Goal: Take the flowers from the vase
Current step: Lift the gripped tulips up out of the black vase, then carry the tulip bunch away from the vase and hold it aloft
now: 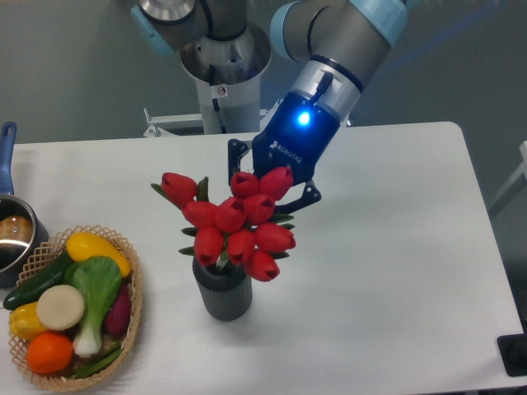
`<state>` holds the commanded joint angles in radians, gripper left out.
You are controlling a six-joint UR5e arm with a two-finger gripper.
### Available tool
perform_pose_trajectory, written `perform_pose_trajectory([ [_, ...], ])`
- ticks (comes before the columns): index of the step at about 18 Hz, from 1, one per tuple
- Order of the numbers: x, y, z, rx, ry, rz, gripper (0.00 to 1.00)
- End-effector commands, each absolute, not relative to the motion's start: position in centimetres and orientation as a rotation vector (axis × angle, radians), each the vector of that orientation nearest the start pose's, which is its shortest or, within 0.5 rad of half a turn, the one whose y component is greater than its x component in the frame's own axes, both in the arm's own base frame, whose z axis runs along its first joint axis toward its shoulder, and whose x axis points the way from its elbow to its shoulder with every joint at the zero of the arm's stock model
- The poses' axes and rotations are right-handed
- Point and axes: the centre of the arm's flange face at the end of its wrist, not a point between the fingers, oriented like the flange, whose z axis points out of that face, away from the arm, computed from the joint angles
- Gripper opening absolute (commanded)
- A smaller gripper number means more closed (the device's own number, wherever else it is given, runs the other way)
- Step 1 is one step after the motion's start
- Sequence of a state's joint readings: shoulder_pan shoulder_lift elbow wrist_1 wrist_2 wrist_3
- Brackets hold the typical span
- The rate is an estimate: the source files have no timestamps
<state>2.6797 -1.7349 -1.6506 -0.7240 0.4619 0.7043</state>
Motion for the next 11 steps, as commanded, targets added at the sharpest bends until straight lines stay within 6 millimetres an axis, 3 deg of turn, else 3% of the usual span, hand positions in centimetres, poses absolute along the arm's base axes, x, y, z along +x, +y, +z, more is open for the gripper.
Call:
perform_pose_trajectory([
  [6,-43.0,42.1,52.8,-1.93,-0.095,-0.215,0.0],
  [11,-46.1,39.0,52.7,-1.931,-0.151,-0.15,0.0],
])
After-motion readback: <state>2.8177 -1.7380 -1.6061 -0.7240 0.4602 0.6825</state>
